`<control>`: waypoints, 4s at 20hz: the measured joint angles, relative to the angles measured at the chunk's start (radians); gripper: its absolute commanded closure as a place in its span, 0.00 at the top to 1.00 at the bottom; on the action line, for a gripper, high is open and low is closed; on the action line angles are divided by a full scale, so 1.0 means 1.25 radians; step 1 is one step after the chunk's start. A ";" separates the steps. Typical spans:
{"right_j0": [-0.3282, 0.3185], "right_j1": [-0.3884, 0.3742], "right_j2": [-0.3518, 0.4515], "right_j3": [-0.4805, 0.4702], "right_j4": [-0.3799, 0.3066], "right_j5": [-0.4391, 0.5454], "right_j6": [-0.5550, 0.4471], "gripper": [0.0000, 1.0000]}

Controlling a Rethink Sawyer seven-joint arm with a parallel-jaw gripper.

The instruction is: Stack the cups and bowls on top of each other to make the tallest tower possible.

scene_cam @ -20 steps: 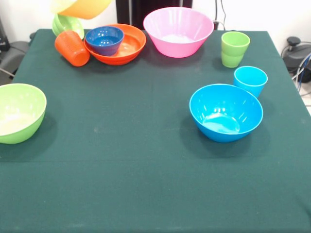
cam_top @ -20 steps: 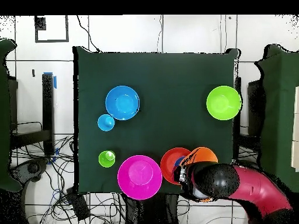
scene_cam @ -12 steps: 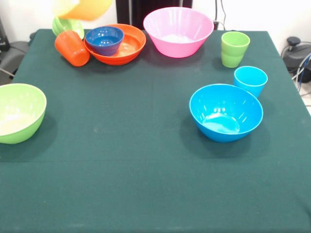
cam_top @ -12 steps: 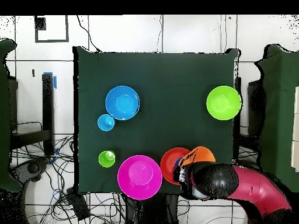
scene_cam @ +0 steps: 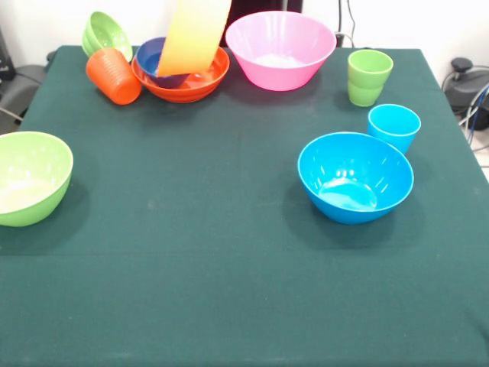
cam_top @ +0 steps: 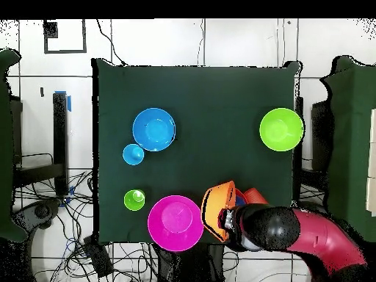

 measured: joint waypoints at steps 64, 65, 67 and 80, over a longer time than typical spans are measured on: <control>0.263 0.235 -0.197 -0.169 -0.204 -0.186 0.019 1.00; 0.265 0.251 -0.200 -0.190 -0.204 -0.169 0.019 1.00; 0.269 0.278 -0.204 -0.228 -0.203 -0.137 0.019 1.00; 0.282 0.327 -0.215 -0.293 -0.203 -0.098 0.019 1.00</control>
